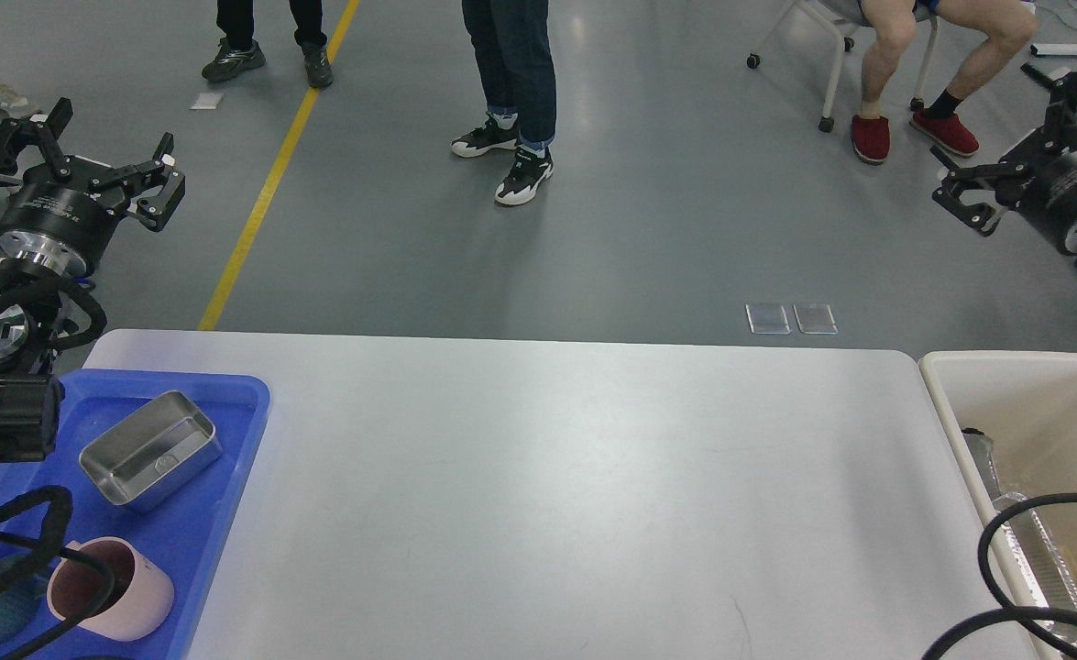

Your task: Tidy desktop

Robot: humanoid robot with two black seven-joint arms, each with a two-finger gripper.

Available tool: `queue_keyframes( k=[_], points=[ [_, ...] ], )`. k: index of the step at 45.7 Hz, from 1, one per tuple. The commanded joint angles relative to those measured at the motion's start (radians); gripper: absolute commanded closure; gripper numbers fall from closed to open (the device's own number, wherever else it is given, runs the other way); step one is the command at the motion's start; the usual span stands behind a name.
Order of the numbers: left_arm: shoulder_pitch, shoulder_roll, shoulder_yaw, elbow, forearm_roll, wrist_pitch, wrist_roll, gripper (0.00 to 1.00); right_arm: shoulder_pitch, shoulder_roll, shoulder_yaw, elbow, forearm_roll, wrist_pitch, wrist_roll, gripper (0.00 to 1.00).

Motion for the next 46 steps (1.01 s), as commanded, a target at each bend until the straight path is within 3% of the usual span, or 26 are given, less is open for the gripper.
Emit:
queue_keyframes(
  k=[1, 11, 14, 16, 20, 23, 32, 46],
  points=[
    [0.013, -0.016, -0.002, 0.003, -0.002, 0.001, -0.024, 0.03, -0.057, 0.108, 0.055, -0.003, 0.113, 0.011, 0.003, 0.00],
    [0.041, -0.082, -0.001, 0.003, -0.003, 0.000, -0.031, 0.03, -0.099, 0.361, 0.227, -0.004, 0.135, 0.079, 0.011, 0.00],
    [0.041, -0.124, -0.002, 0.003, -0.002, 0.000, -0.034, 0.03, -0.100, 0.427, 0.250, -0.015, 0.135, 0.108, 0.032, 0.00],
    [0.042, -0.151, 0.002, 0.003, 0.000, 0.000, -0.044, 0.03, -0.100, 0.469, 0.255, -0.030, 0.135, 0.131, 0.075, 0.00],
    [0.041, -0.196, 0.004, 0.003, 0.003, 0.000, -0.089, 0.03, -0.102, 0.518, 0.250, -0.076, 0.131, 0.191, 0.221, 0.00],
    [0.041, -0.222, 0.005, 0.005, 0.004, -0.002, -0.127, 0.03, -0.100, 0.533, 0.241, -0.124, 0.131, 0.212, 0.285, 0.00],
    [0.044, -0.293, 0.123, 0.006, 0.004, -0.083, -0.205, 0.03, -0.091, 0.584, 0.218, -0.210, 0.125, 0.219, 0.285, 0.00],
    [0.136, -0.371, 0.231, 0.009, 0.023, -0.073, -0.201, 0.03, -0.097, 0.613, 0.129, -0.244, 0.115, 0.220, 0.285, 0.00]
  ],
)
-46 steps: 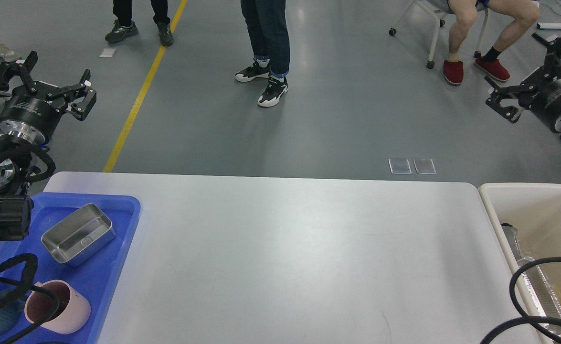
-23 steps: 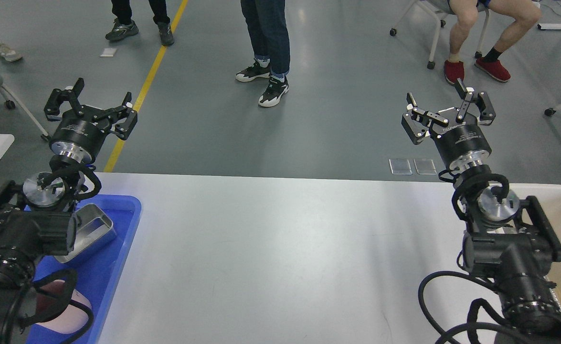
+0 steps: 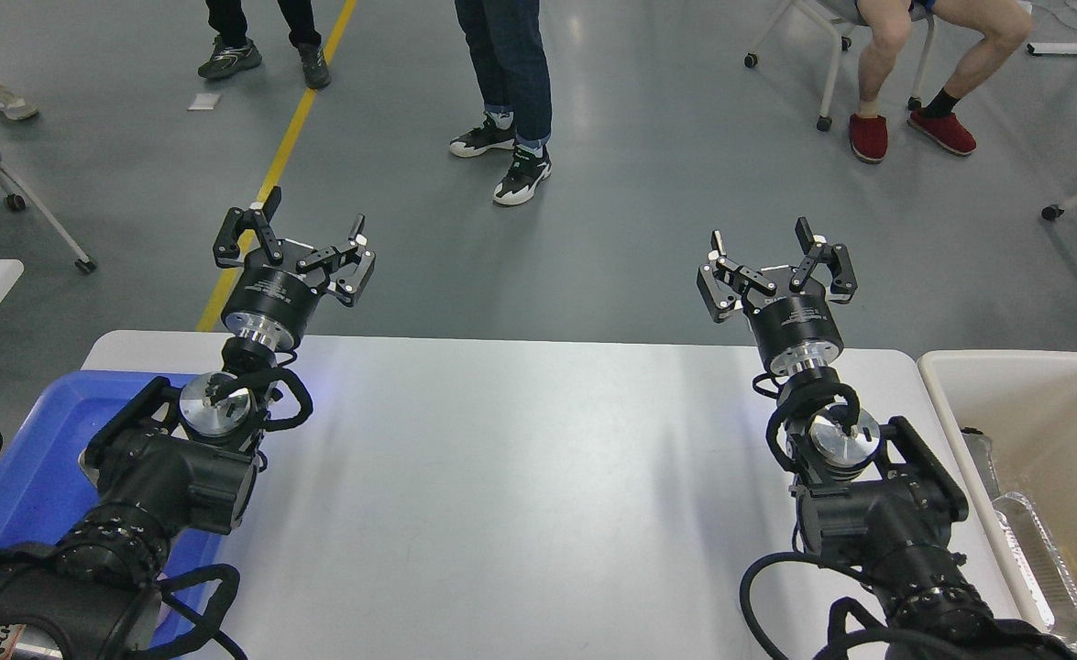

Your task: Tidy desktop

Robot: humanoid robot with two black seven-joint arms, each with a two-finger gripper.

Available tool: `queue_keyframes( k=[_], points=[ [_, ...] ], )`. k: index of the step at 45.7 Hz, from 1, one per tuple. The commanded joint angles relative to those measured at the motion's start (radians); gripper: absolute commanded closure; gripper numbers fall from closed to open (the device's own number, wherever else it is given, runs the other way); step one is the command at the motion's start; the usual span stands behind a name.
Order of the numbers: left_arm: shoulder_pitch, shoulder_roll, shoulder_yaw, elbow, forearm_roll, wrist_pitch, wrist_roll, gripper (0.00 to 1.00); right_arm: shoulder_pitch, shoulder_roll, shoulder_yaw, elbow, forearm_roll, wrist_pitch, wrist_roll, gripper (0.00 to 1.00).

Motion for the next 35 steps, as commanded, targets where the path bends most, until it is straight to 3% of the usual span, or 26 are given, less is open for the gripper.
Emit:
queue_keyframes(
  k=[1, 35],
  points=[
    [0.037, -0.022, 0.051, 0.002, 0.017, 0.003, 0.003, 0.03, -0.004, 0.003, -0.022, -0.010, -0.006, 0.001, 0.000, 0.00],
    [0.038, 0.012, 0.081, 0.000, 0.128, 0.010, 0.006, 0.03, -0.038, -0.061, -0.148, -0.053, -0.156, 0.002, -0.011, 0.00]
  ],
)
